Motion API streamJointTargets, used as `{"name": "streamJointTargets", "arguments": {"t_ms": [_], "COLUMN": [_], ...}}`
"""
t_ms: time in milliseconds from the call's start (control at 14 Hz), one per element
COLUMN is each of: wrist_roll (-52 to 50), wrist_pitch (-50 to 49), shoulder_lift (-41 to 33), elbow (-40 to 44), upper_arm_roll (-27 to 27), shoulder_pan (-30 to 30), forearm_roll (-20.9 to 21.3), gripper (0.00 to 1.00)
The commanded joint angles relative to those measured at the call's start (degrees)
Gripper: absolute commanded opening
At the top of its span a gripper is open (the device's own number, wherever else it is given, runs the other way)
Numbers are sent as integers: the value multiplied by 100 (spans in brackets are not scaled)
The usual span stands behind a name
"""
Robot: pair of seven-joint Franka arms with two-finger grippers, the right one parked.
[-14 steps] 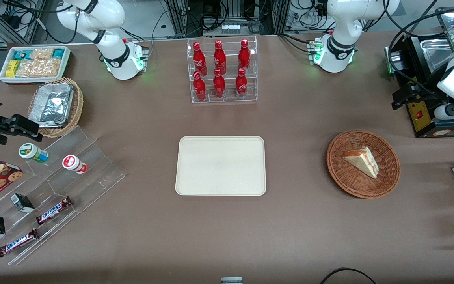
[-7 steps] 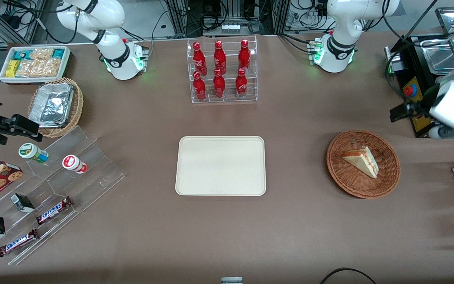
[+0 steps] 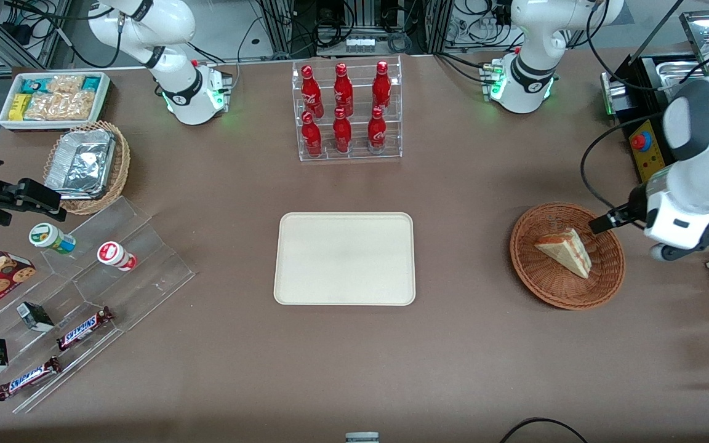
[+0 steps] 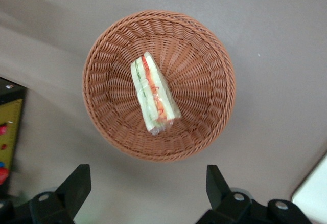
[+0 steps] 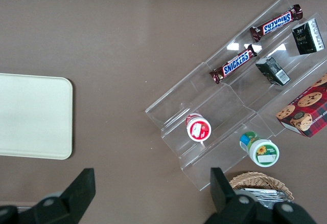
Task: Place sandwich from basket to tray
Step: 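Lower the left gripper onto the wrapped sandwich and close on it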
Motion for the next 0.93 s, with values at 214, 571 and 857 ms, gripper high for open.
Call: {"name": "streamJointTargets", "arguments": {"t_ms": [214,571,857], "wrist_roll": [-1406,-2005,-2138], "wrist_pitch": [1556,2470,3515], "shoulder_lift": [-21,611,999], "elbow": [-1274,-1460,-1881], "upper_arm_roll": [105,192,193], "shoulder_pan": [34,42,33], "forearm_roll": [99,2,2], "gripper": [100,100,100]}}
